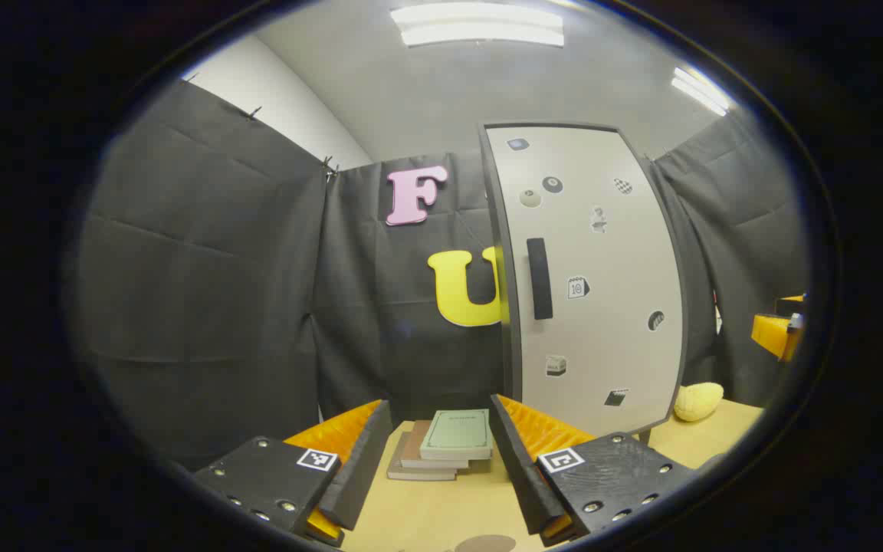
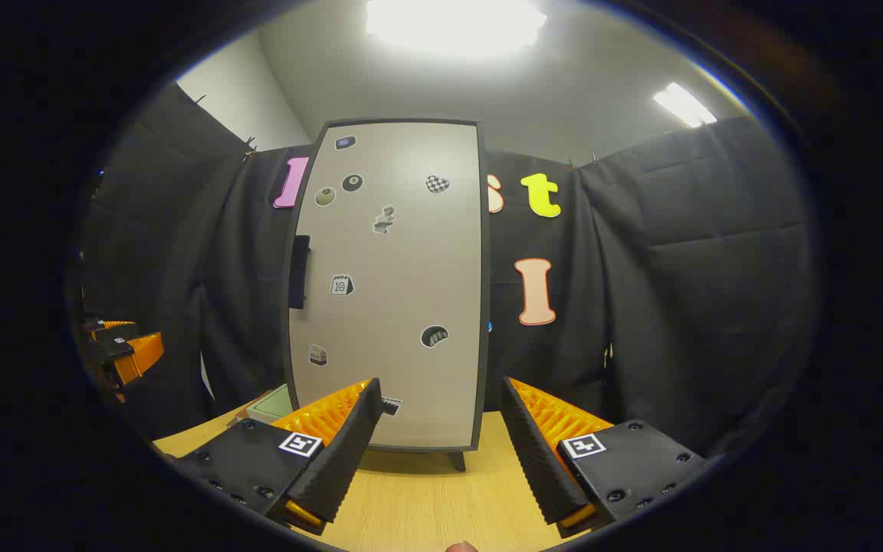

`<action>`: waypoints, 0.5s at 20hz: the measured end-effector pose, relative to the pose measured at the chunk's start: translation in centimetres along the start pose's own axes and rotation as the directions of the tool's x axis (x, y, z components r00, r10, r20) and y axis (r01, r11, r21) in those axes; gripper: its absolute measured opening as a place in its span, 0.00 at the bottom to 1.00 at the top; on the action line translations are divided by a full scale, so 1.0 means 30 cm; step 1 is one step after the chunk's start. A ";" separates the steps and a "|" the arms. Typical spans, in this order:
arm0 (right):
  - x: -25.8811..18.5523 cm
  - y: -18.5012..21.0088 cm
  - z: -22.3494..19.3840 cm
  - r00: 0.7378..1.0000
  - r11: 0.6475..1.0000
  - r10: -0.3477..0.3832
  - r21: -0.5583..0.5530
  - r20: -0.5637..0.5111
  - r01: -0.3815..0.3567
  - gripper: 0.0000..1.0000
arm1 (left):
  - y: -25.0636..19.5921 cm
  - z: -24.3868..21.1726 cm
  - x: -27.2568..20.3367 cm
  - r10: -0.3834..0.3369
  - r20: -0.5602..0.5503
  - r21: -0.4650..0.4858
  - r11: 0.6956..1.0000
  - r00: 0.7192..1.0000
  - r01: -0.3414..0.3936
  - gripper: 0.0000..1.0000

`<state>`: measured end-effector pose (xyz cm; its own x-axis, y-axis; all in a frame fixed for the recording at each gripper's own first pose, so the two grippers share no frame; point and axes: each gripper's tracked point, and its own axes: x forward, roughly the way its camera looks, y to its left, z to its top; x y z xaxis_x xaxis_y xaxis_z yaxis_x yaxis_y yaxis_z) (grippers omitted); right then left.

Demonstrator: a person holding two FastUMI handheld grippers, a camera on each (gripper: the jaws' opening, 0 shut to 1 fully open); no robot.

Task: Open the cabinet door with the right hand, grasp the bottle in the cabinet with the left hand and place it on the coaster, then close the cabinet door with the right hand.

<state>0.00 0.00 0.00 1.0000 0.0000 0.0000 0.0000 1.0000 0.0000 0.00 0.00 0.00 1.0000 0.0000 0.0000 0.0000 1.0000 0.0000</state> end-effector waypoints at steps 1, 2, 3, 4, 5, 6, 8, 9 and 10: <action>0.001 0.001 -0.001 1.000 1.000 0.001 0.001 -0.002 -0.001 0.98 | 0.000 0.001 0.000 0.002 -0.001 0.002 1.000 1.000 -0.002 0.77; 0.000 0.000 -0.004 1.000 1.000 0.002 0.003 -0.004 -0.002 0.98 | 0.000 -0.001 -0.004 0.003 -0.002 0.003 1.000 1.000 -0.003 0.80; 0.001 0.001 -0.002 1.000 1.000 0.004 0.006 -0.004 -0.004 0.98 | 0.000 0.000 -0.007 0.004 -0.002 0.005 1.000 1.000 -0.004 0.80; 0.000 0.001 -0.004 1.000 1.000 0.005 0.008 -0.004 -0.005 0.98 | 0.000 0.001 -0.007 0.004 -0.001 0.007 1.000 1.000 -0.004 0.77; 0.001 0.002 -0.001 1.000 1.000 0.006 0.010 -0.005 -0.006 0.98 | -0.002 0.005 -0.006 0.004 0.000 0.010 1.000 1.000 -0.004 0.77; 0.002 0.002 -0.003 1.000 1.000 0.007 0.012 -0.004 -0.007 0.98 | -0.002 0.007 -0.007 0.003 0.002 0.014 1.000 1.000 -0.003 0.77; 0.002 0.003 -0.003 1.000 1.000 0.008 0.014 -0.007 -0.008 0.98 | -0.001 0.011 -0.008 0.002 0.006 0.019 1.000 1.000 -0.002 0.80; 0.002 0.003 -0.002 1.000 1.000 0.009 0.016 -0.007 -0.009 0.98 | 0.000 0.014 -0.009 0.003 0.007 0.020 1.000 1.000 -0.003 0.82; 0.000 0.004 -0.001 1.000 1.000 0.013 0.018 -0.008 -0.013 0.98 | 0.001 0.013 -0.009 0.004 0.008 0.020 1.000 1.000 -0.004 0.82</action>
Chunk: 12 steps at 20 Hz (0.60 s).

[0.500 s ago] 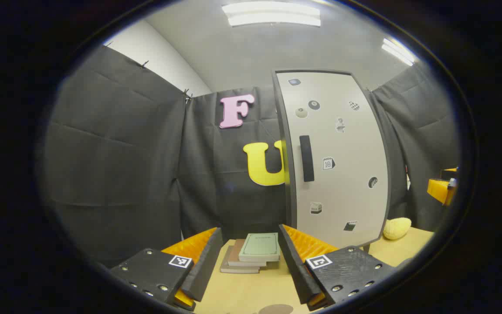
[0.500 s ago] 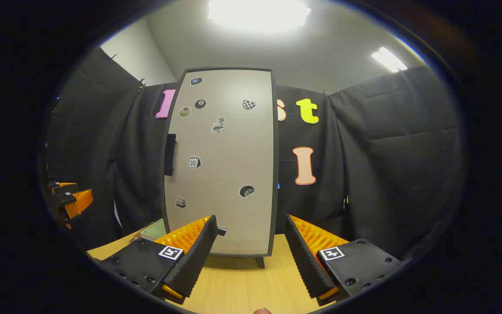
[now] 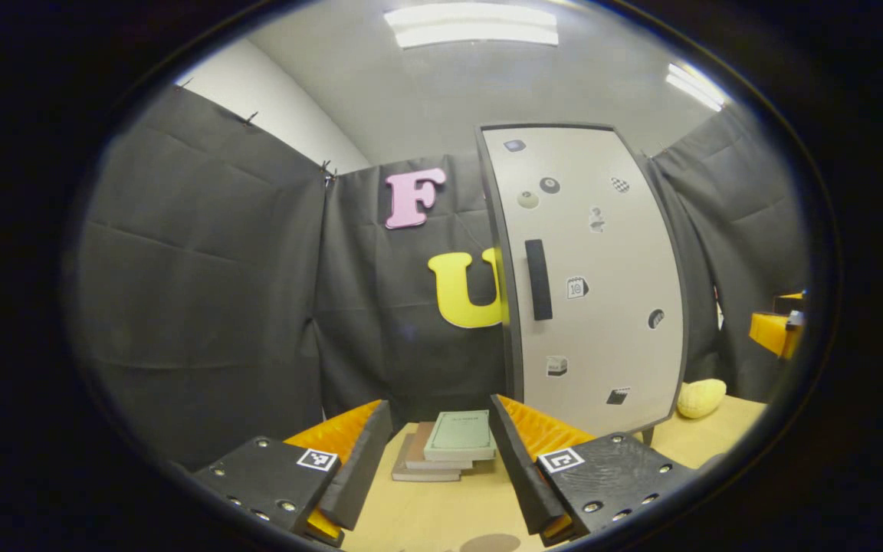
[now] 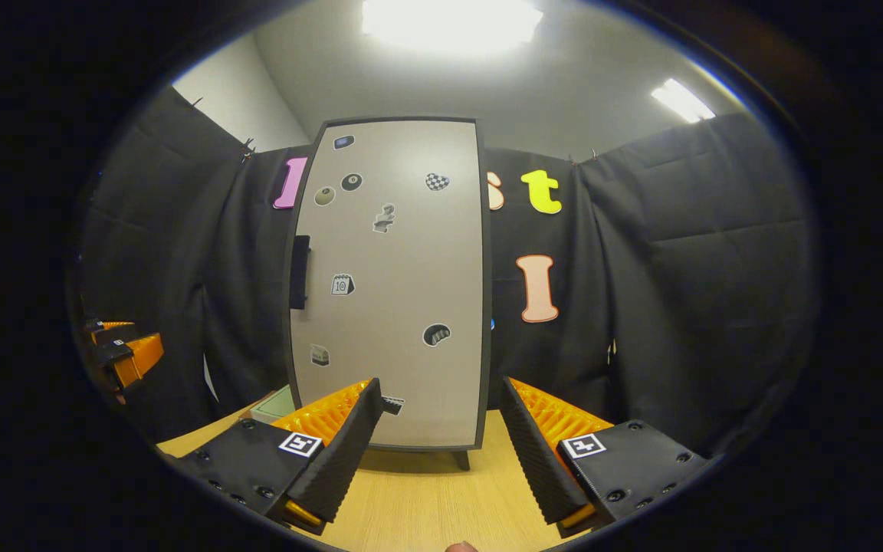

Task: Open the cabinet door with the right hand, grasp the bottle in the cabinet with the left hand and place it on the coaster, then close the cabinet door with the right hand.

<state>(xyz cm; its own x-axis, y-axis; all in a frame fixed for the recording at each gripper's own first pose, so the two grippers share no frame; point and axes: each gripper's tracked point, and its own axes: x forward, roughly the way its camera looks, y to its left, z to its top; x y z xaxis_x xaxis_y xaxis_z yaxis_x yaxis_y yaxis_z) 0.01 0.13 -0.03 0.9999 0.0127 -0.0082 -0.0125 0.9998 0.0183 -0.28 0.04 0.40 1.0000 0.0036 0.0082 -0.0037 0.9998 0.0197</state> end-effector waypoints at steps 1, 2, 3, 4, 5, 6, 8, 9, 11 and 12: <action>0.002 0.001 0.004 1.000 1.000 0.004 0.003 -0.001 -0.004 0.98 | 0.002 0.003 -0.003 0.001 0.000 0.000 1.000 1.000 -0.001 0.80; 0.002 0.002 0.006 1.000 1.000 0.008 0.007 -0.001 -0.008 0.98 | 0.005 0.001 -0.004 0.003 -0.001 -0.001 1.000 1.000 -0.003 0.80; 0.003 0.006 0.014 1.000 1.000 0.014 0.010 0.002 -0.014 0.98 | 0.009 0.000 -0.005 0.006 -0.003 -0.002 1.000 1.000 -0.006 0.80; 0.000 0.009 0.024 1.000 1.000 0.021 0.012 0.006 -0.021 0.98 | 0.015 -0.002 -0.007 0.010 -0.004 -0.002 1.000 1.000 -0.010 0.80; 0.002 0.013 0.039 1.000 1.000 0.026 0.010 0.014 -0.026 0.98 | 0.026 -0.002 -0.007 0.016 -0.005 -0.001 1.000 1.000 -0.016 0.80; 0.016 0.024 0.057 0.999 1.000 0.030 0.007 0.021 -0.030 0.98 | 0.034 -0.005 -0.010 0.023 -0.006 0.001 1.000 1.000 -0.023 0.80; 0.088 0.048 0.101 0.999 0.999 0.039 0.002 0.034 -0.039 0.98 | 0.062 -0.005 -0.023 0.039 -0.006 0.004 0.999 0.999 -0.039 0.80; 0.113 0.062 0.119 0.998 0.999 0.047 0.003 0.037 -0.048 0.98 | 0.077 -0.001 -0.029 0.047 -0.006 0.005 0.999 0.999 -0.047 0.82; 0.137 0.092 0.152 0.997 0.998 0.068 0.010 0.048 -0.068 0.97 | 0.109 -0.003 -0.041 0.068 -0.008 0.008 0.998 0.998 -0.068 0.77; 0.150 0.108 0.166 0.996 0.997 0.079 0.013 0.051 -0.080 0.98 | 0.127 -0.002 -0.046 0.079 -0.008 0.010 0.997 0.997 -0.079 0.77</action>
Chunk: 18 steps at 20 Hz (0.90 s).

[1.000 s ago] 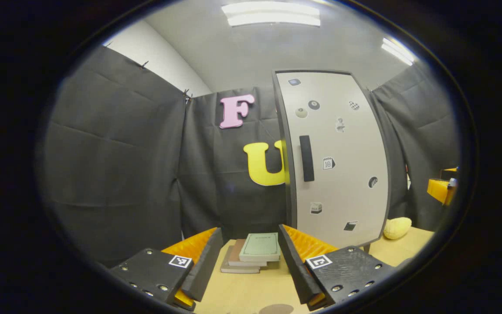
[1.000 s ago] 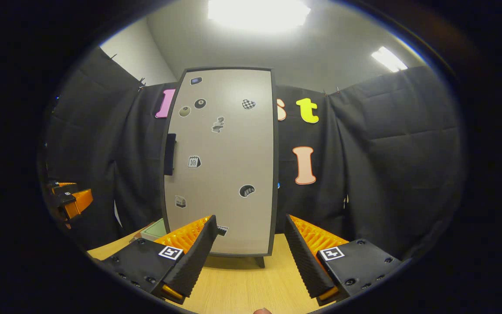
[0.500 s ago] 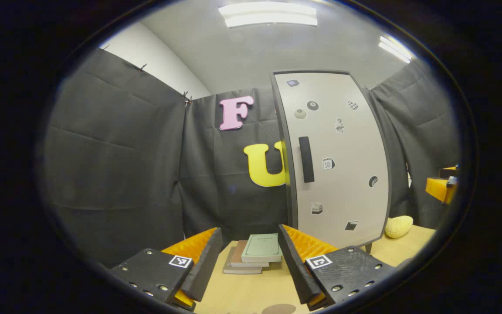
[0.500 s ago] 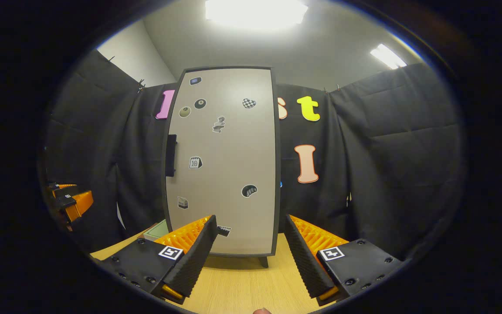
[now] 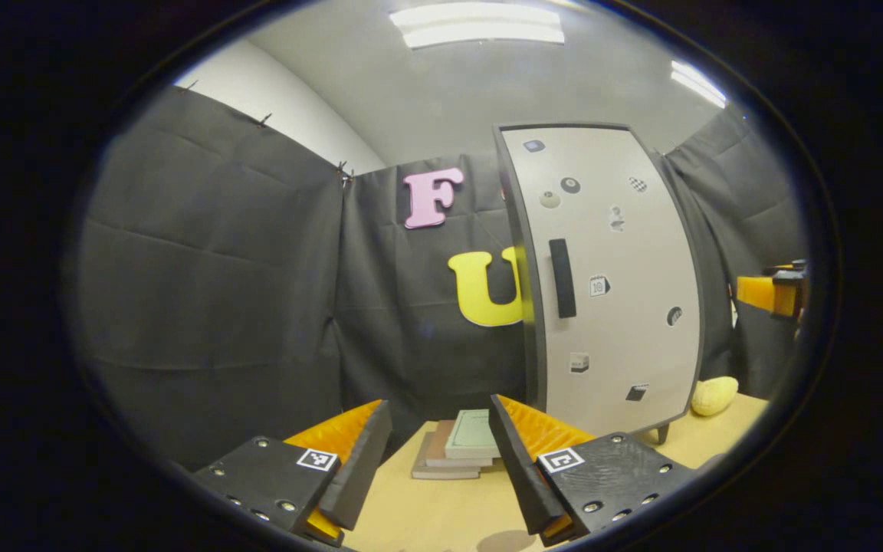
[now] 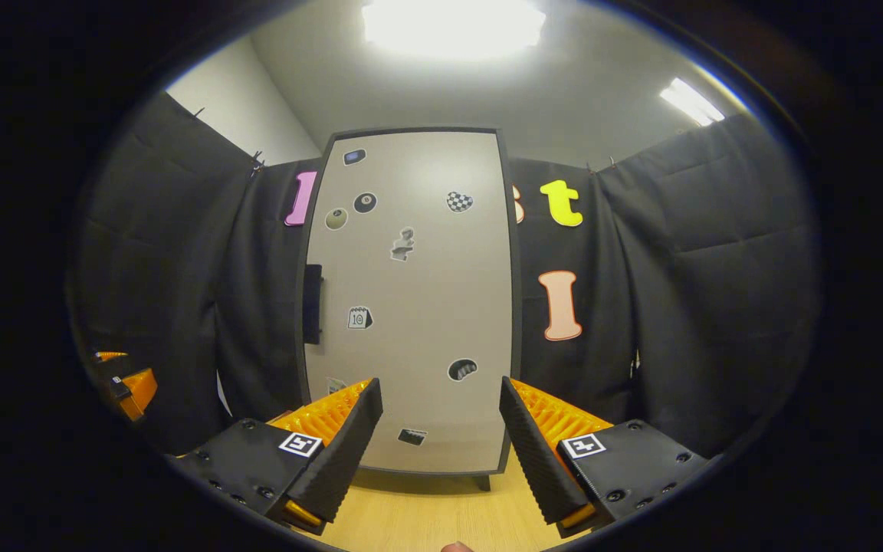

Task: Open the cabinet door with the right hand, grasp the bottle in the cabinet with the left hand and place it on the coaster, then close the cabinet door with the right hand.

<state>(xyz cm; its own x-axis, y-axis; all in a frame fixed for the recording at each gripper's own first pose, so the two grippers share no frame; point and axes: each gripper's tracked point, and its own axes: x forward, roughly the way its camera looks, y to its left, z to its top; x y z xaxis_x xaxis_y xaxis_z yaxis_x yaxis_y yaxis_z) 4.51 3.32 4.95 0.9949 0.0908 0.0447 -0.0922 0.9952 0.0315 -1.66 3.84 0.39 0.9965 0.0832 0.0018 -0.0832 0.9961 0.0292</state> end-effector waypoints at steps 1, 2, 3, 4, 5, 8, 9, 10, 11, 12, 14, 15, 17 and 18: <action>0.018 0.018 0.016 1.000 1.000 0.012 0.001 0.004 -0.012 0.98 | 0.021 0.001 -0.006 0.012 0.001 0.002 1.000 1.000 -0.012 0.80; 0.037 0.035 0.031 1.000 1.000 0.024 0.002 0.008 -0.024 0.98 | 0.043 -0.003 -0.018 0.026 0.000 0.004 1.000 1.000 -0.026 0.77; 0.057 0.053 0.052 0.999 0.999 0.036 0.004 0.016 -0.036 0.98 | 0.066 -0.004 -0.027 0.040 -0.001 0.008 0.999 0.999 -0.040 0.77; 0.072 0.078 0.077 0.998 0.999 0.050 0.007 0.026 -0.050 0.98 | 0.089 -0.008 -0.038 0.055 -0.003 0.011 0.998 0.998 -0.055 0.77; 0.095 0.103 0.099 0.997 0.998 0.065 0.010 0.034 -0.065 0.98 | 0.113 -0.009 -0.047 0.069 -0.005 0.016 0.997 0.998 -0.069 0.77; 0.161 0.174 0.143 0.994 0.995 0.096 0.025 0.043 -0.097 0.98 | 0.189 -0.025 -0.089 0.115 -0.020 0.037 0.993 0.993 -0.114 0.80; 0.179 0.198 0.154 0.993 0.994 0.107 0.030 0.041 -0.109 0.98 | 0.221 -0.027 -0.103 0.133 -0.021 0.046 0.990 0.991 -0.132 0.80; 0.199 0.220 0.164 0.992 0.992 0.117 0.034 0.042 -0.119 0.98 | 0.251 -0.029 -0.118 0.150 -0.021 0.055 0.987 0.988 -0.149 0.77; 0.218 0.241 0.179 0.991 0.991 0.125 0.036 0.045 -0.127 0.98 | 0.282 -0.028 -0.134 0.168 -0.021 0.062 0.984 0.986 -0.166 0.77; 0.234 0.266 0.189 0.990 0.990 0.132 0.035 0.050 -0.134 0.98 | 0.305 -0.033 -0.150 0.184 -0.024 0.068 0.981 0.983 -0.182 0.77; 0.272 0.310 0.204 0.988 0.988 0.146 0.035 0.052 -0.148 0.98 | 0.359 -0.047 -0.174 0.215 -0.033 0.071 0.975 0.976 -0.212 0.80; 0.295 0.337 0.209 0.987 0.987 0.155 0.037 0.048 -0.157 0.98 | 0.385 -0.051 -0.183 0.229 -0.038 0.072 0.971 0.973 -0.226 0.77; 0.335 0.379 0.215 0.985 0.984 0.170 0.043 0.038 -0.171 0.98 | 0.432 -0.064 -0.204 0.255 -0.046 0.076 0.965 0.966 -0.251 0.77; 0.353 0.397 0.219 0.984 0.984 0.174 0.044 0.035 -0.175 0.97 | 0.453 -0.067 -0.214 0.268 -0.048 0.077 0.962 0.962 -0.264 0.78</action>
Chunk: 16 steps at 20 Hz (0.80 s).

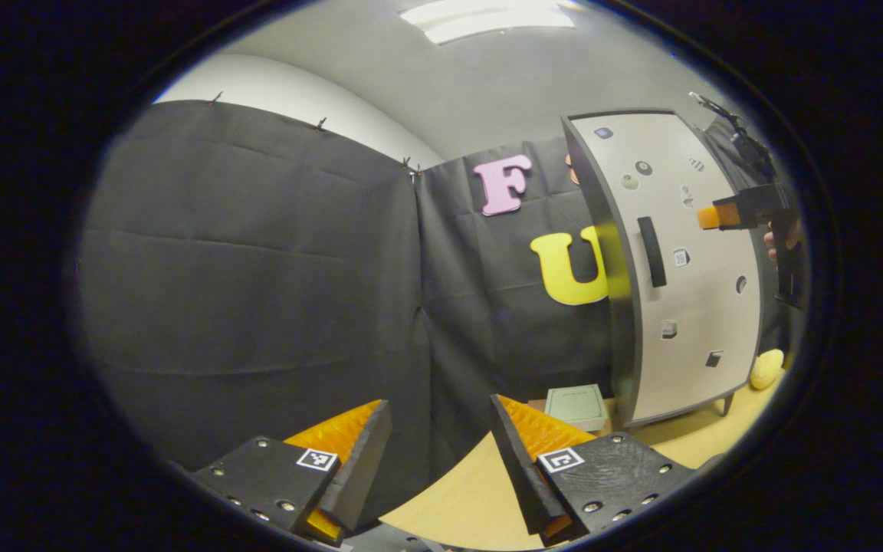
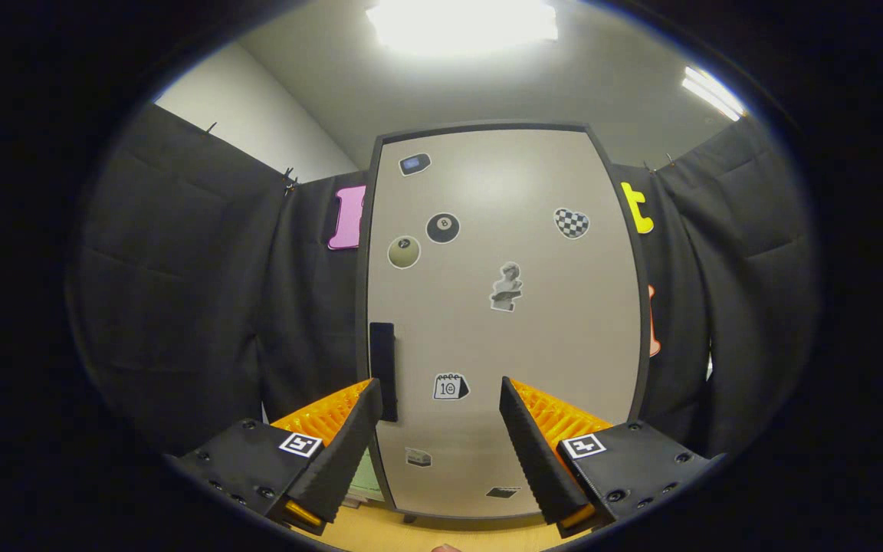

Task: Open the cabinet door with the right hand, grasp the bottle in the cabinet with the left hand and place it on the coaster, then close the cabinet door with the right hand.

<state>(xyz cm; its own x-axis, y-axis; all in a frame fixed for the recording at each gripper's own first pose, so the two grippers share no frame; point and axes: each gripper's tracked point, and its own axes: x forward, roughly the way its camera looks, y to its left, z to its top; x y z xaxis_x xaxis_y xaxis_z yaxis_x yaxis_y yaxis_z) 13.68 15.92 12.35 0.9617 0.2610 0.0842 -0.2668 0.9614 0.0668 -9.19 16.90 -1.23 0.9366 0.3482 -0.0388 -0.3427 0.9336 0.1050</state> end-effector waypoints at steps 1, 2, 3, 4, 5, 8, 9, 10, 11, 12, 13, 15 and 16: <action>0.021 0.014 0.003 1.000 1.000 0.002 -0.001 -0.002 -0.002 0.98 | 0.021 -0.005 -0.002 0.012 -0.003 0.000 1.000 1.000 -0.012 0.79; 0.041 0.028 0.006 1.000 1.000 0.004 -0.002 -0.002 -0.004 0.98 | 0.046 -0.013 -0.004 0.025 -0.005 -0.001 1.000 1.000 -0.025 0.80; 0.062 0.040 0.009 1.000 1.000 0.006 -0.005 -0.001 -0.006 0.98 | 0.065 -0.018 -0.005 0.034 -0.009 -0.001 0.999 0.999 -0.034 0.81; 0.083 0.051 0.010 1.000 1.000 0.007 -0.008 -0.003 -0.007 0.98 | 0.081 -0.028 -0.003 0.045 -0.014 -0.001 0.999 0.999 -0.045 0.82; 0.104 0.061 0.011 1.000 1.000 0.008 -0.013 -0.006 -0.008 0.98 | 0.098 -0.032 -0.004 0.053 -0.017 -0.002 0.999 0.998 -0.053 0.77; 0.162 0.096 0.007 1.000 0.999 0.010 -0.031 -0.012 -0.010 0.98 | 0.145 -0.056 -0.008 0.081 -0.031 -0.005 0.997 0.996 -0.081 0.77; 0.180 0.108 0.003 1.000 0.999 0.013 -0.033 -0.017 -0.013 0.98 | 0.158 -0.062 -0.008 0.089 -0.036 -0.008 0.996 0.995 -0.089 0.77; 0.202 0.122 -0.002 1.000 0.999 0.017 -0.032 -0.022 -0.018 0.98 | 0.177 -0.069 -0.005 0.097 -0.039 -0.009 0.995 0.995 -0.097 0.77; 0.219 0.134 -0.007 0.999 0.999 0.017 -0.031 -0.031 -0.018 0.98 | 0.190 -0.073 -0.011 0.106 -0.042 -0.008 0.994 0.994 -0.106 0.77; 0.238 0.144 -0.018 0.999 0.999 0.018 -0.029 -0.041 -0.019 0.98 | 0.205 -0.081 -0.014 0.115 -0.044 -0.007 0.993 0.992 -0.115 0.77; 0.255 0.154 -0.028 0.999 0.999 0.019 -0.028 -0.050 -0.020 0.98 | 0.221 -0.085 -0.018 0.123 -0.046 -0.008 0.992 0.991 -0.124 0.77; 0.290 0.166 -0.055 0.997 1.000 0.014 -0.026 -0.078 -0.016 0.98 | 0.220 -0.083 -0.018 0.136 -0.046 -0.007 0.991 0.990 -0.136 0.77; 0.308 0.173 -0.068 0.996 1.000 0.014 -0.025 -0.092 -0.017 0.98 | 0.228 -0.087 -0.018 0.143 -0.047 -0.006 0.990 0.989 -0.143 0.77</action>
<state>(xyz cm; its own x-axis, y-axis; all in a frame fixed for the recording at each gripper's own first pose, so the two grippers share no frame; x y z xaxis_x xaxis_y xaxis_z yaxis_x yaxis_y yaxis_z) 21.32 23.50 11.45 0.9595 0.2816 -0.0066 -0.2811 0.9588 0.0407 -12.23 23.31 -3.09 0.8738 0.4813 -0.0698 -0.4736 0.8747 0.1031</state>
